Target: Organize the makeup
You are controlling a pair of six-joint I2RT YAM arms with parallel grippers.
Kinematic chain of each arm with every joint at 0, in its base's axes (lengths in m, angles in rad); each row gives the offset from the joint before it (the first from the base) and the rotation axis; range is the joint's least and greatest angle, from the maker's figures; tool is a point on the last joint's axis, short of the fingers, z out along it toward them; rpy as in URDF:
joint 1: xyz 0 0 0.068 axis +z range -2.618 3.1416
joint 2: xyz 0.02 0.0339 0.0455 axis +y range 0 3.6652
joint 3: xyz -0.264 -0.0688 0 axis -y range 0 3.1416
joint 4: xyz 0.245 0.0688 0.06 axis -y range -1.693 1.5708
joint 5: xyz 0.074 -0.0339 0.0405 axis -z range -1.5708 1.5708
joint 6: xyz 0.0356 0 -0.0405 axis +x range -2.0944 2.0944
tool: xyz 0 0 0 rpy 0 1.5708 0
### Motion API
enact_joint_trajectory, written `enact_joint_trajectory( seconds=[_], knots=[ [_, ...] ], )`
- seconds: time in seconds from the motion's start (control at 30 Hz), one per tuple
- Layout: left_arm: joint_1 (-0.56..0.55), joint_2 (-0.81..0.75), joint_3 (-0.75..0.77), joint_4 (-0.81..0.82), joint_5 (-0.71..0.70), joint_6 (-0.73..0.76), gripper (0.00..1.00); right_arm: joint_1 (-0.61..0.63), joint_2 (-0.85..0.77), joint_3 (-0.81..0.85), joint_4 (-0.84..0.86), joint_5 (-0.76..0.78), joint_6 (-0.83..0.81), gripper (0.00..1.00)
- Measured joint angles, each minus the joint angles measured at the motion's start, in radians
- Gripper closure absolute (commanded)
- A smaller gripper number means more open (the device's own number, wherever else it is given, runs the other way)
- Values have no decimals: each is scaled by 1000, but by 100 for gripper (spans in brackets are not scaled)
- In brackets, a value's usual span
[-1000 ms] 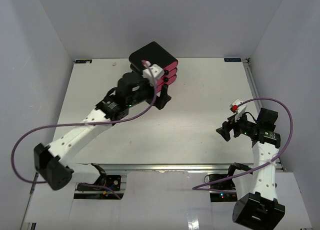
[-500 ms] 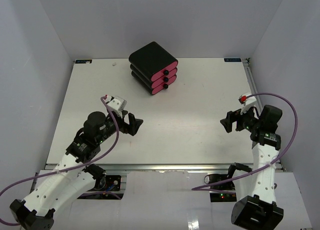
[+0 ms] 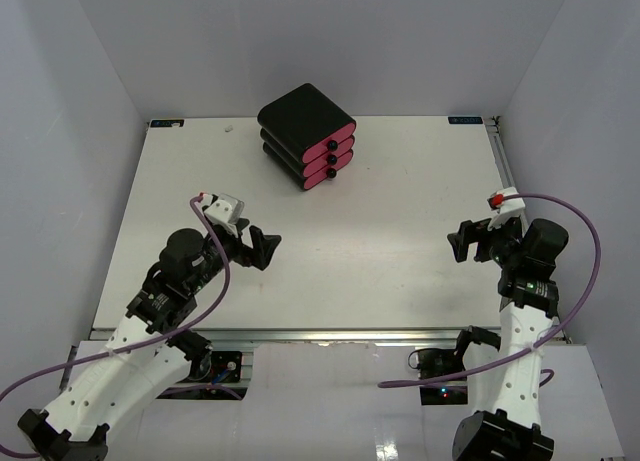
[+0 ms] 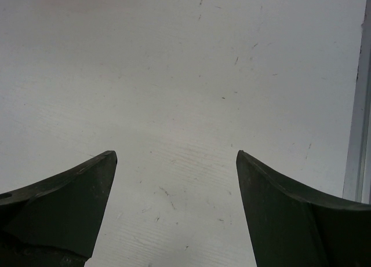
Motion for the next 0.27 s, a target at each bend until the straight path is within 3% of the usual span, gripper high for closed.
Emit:
enact_joint_trajectory(
  seconds=[0.27],
  knots=[
    [0,1,0,1,0,0,2,0,-12,-4,3,27,25,10]
  ],
)
